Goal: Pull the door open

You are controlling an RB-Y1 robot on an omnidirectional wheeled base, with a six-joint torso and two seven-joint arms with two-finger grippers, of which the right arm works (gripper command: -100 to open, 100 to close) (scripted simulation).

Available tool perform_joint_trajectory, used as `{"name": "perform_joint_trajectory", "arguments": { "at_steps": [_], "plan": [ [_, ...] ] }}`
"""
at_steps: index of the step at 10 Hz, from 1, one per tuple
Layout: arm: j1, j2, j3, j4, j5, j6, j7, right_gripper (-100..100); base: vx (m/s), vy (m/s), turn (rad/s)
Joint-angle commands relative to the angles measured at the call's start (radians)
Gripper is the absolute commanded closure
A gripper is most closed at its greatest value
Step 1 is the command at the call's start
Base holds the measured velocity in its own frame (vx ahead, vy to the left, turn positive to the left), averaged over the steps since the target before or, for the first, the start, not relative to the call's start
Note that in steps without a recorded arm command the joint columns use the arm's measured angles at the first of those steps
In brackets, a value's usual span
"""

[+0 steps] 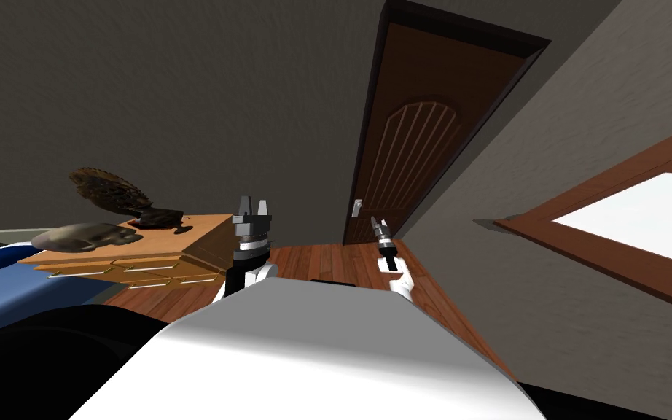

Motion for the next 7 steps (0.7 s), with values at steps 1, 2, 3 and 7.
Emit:
{"name": "perform_joint_trajectory", "arguments": {
  "at_steps": [1, 2, 3, 7],
  "plan": [
    [-0.023, -0.001, -0.012, 0.048, 0.025, -0.002, 0.022, -100, 0.055, -0.01, 0.026],
    [-0.023, -0.001, -0.012, 0.048, 0.025, -0.002, 0.022, -100, 0.047, -0.008, 0.013],
    [-0.041, -0.002, -0.021, 0.082, 0.047, -0.001, 0.04, -100, 0.051, -0.009, 0.029],
    [-0.093, -0.004, -0.048, 0.177, 0.11, 0.002, 0.09, -100, 0.088, -0.016, 0.037]
  ]
}}
